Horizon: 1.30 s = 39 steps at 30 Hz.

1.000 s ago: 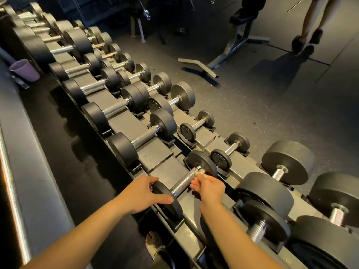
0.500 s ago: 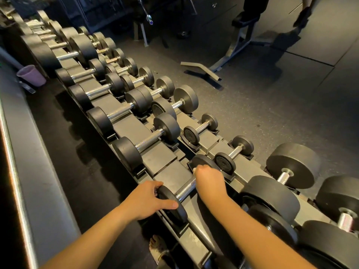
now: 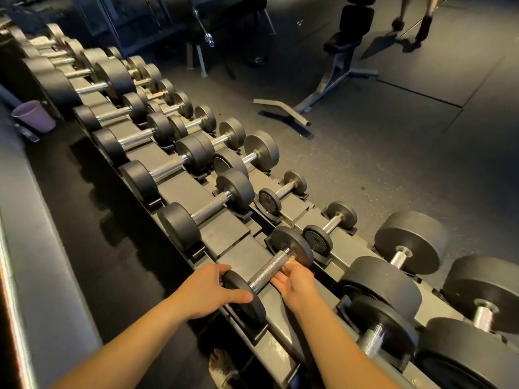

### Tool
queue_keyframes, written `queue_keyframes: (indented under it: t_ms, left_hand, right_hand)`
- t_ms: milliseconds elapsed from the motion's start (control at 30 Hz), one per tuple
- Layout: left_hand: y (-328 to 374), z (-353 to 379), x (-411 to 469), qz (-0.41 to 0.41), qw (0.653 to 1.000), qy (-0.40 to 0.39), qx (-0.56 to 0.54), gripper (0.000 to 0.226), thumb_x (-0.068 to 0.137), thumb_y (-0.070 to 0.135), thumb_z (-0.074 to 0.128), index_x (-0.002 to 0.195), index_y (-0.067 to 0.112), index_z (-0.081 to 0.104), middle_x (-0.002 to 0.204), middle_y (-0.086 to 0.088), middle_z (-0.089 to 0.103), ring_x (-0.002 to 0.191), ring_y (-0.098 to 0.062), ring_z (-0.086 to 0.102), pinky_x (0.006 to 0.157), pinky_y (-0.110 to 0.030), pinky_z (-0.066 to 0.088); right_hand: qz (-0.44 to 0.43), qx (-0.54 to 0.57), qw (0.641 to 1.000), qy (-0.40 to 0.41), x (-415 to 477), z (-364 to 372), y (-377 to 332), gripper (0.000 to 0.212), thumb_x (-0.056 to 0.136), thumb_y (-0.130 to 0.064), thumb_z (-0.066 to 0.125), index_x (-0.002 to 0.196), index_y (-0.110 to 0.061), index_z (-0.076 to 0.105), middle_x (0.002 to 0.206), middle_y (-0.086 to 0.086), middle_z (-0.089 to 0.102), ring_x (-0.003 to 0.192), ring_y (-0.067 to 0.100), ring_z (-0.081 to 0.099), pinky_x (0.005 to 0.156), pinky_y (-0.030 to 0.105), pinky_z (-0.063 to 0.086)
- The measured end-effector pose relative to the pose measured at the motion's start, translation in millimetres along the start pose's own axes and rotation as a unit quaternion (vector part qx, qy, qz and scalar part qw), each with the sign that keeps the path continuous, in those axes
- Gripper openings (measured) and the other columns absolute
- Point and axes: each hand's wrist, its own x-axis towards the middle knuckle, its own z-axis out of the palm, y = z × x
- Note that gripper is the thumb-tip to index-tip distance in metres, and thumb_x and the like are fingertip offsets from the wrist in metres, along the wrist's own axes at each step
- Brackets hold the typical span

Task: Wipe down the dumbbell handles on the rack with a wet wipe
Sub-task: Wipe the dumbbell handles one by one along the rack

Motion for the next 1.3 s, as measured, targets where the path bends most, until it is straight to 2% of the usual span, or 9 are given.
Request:
queue_keyframes:
  t_ms: [200, 333, 500, 633, 767, 900, 1000, 1167, 1300]
  left_hand:
    - [16, -4, -4, -0.008, 0.996, -0.004, 0.093, 0.104, 0.071, 0.075, 0.075, 0.154, 0.023, 0.040, 0.151, 0.002, 0.050, 0.132, -0.016, 0.053, 0.110, -0.032, 0.045]
    - [57, 9, 13, 0.083, 0.991, 0.096, 0.032, 0.055, 0.093, 0.058, 0.063, 0.141, 0.031, 0.058, 0.136, 0.010, 0.062, 0.119, -0.007, 0.059, 0.104, -0.033, 0.049]
    - [86, 31, 59, 0.011, 0.954, 0.065, -0.294, 0.016, 0.100, 0.016, 0.063, 0.109, 0.015, 0.076, 0.091, -0.007, 0.076, 0.075, -0.015, 0.071, 0.070, -0.028, 0.061]
    - [76, 33, 86, -0.013, 0.966, 0.145, -0.212, 0.017, 0.091, 0.010, 0.069, 0.085, 0.022, 0.079, 0.089, 0.001, 0.073, 0.084, -0.017, 0.069, 0.077, -0.037, 0.062]
    - [75, 48, 103, 0.002, 0.983, 0.156, -0.098, 0.016, 0.092, 0.014, 0.067, 0.084, 0.021, 0.078, 0.085, 0.004, 0.071, 0.085, -0.015, 0.066, 0.073, -0.031, 0.054]
    - [78, 70, 120, -0.040, 0.988, 0.129, -0.072, 0.016, 0.093, 0.018, 0.061, 0.090, 0.005, 0.070, 0.088, -0.014, 0.070, 0.085, -0.028, 0.067, 0.059, -0.029, 0.040]
    - [85, 59, 130, -0.133, 0.973, 0.036, -0.187, 0.035, 0.091, 0.034, 0.060, 0.106, 0.002, 0.068, 0.104, -0.020, 0.073, 0.094, -0.033, 0.070, 0.075, -0.033, 0.055]
    - [94, 41, 124, -0.193, 0.904, -0.176, -0.339, 0.040, 0.104, 0.034, 0.048, 0.094, 0.002, 0.069, 0.087, -0.018, 0.075, 0.082, -0.029, 0.072, 0.078, -0.036, 0.061]
    - [78, 45, 128, -0.119, 0.960, -0.052, -0.246, 0.022, 0.092, 0.022, 0.064, 0.099, 0.004, 0.073, 0.090, -0.014, 0.076, 0.081, -0.025, 0.072, 0.082, -0.037, 0.061]
  right_hand:
    - [-0.147, -0.260, 0.954, 0.002, -13, -17, -16, 0.025, 0.105, -0.007, 0.043, 0.109, -0.002, 0.067, 0.069, 0.007, 0.064, 0.054, 0.014, 0.059, 0.048, 0.025, 0.050]
    - [-0.326, -0.371, 0.868, -0.046, -40, -7, -30, 0.022, 0.106, -0.018, 0.048, 0.100, -0.022, 0.068, 0.079, 0.006, 0.067, 0.060, 0.010, 0.060, 0.058, 0.028, 0.056]
    - [-0.230, -0.390, 0.877, -0.164, -39, -6, -52, 0.025, 0.107, -0.013, 0.045, 0.115, -0.021, 0.067, 0.085, 0.007, 0.070, 0.071, 0.015, 0.064, 0.062, 0.032, 0.057]
    - [-0.258, -0.417, 0.866, -0.101, -32, -20, -84, 0.025, 0.104, -0.007, 0.046, 0.110, -0.020, 0.066, 0.081, 0.013, 0.072, 0.064, 0.020, 0.065, 0.058, 0.034, 0.056]
    - [-0.398, -0.543, 0.739, 0.037, 2, -18, -102, 0.016, 0.103, -0.023, 0.052, 0.100, -0.023, 0.067, 0.090, -0.002, 0.067, 0.081, 0.009, 0.061, 0.073, 0.029, 0.050]
    - [-0.320, -0.555, 0.763, -0.084, 36, -3, -77, 0.036, 0.104, -0.043, 0.037, 0.110, -0.026, 0.068, 0.105, 0.000, 0.068, 0.099, 0.015, 0.062, 0.094, 0.042, 0.051]
    - [-0.349, -0.538, 0.763, -0.083, 40, -3, -68, 0.037, 0.108, -0.031, 0.033, 0.101, -0.026, 0.069, 0.090, -0.001, 0.070, 0.085, 0.008, 0.064, 0.081, 0.032, 0.051]
    - [-0.351, -0.530, 0.767, -0.087, 46, -3, -66, 0.035, 0.108, -0.031, 0.033, 0.104, -0.026, 0.067, 0.087, -0.005, 0.067, 0.083, 0.006, 0.063, 0.078, 0.030, 0.051]
    - [-0.362, -0.525, 0.765, -0.087, 45, -6, -66, 0.034, 0.109, -0.028, 0.034, 0.096, -0.025, 0.066, 0.084, -0.003, 0.066, 0.081, 0.008, 0.063, 0.077, 0.032, 0.053]
